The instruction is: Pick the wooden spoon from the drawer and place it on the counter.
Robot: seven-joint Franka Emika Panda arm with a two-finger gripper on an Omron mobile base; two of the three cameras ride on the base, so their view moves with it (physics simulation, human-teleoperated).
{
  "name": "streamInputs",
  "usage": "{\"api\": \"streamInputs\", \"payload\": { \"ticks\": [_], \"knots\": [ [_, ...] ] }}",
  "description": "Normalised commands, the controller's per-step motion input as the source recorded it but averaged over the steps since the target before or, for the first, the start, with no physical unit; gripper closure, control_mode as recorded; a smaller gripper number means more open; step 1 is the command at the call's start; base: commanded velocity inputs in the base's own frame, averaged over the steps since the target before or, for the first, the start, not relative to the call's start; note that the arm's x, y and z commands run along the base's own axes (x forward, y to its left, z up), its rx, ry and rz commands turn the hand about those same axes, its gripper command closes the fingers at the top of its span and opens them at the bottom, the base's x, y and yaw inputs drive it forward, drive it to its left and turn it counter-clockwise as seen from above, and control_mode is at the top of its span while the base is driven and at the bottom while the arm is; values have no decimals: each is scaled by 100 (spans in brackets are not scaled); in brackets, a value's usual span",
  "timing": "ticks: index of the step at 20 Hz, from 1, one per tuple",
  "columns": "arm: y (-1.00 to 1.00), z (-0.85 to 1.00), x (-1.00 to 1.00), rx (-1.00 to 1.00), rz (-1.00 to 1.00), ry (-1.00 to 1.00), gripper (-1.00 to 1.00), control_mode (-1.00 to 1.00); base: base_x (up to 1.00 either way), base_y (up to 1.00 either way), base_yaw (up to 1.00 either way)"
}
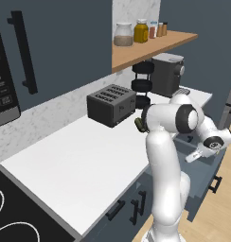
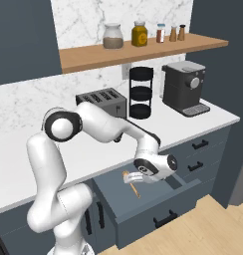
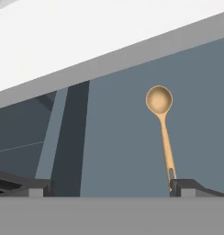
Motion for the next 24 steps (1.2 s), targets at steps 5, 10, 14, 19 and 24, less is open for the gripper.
{"api": "streamInputs", "payload": {
  "ticks": [5,10,14,19,24],
  "knots": [
    [2,-39,1,1,0,0,-100,-100,0,0,0],
    [10,-34,0,-6,0,-4,-100,-100,0,0,0],
    [0,-27,0,-10,0,0,-100,-100,0,0,0],
    [0,-19,16,-9,0,0,-100,-100,0,0,0],
    [0,-7,38,-7,0,1,-100,-100,0,0,0]
  ]
}}
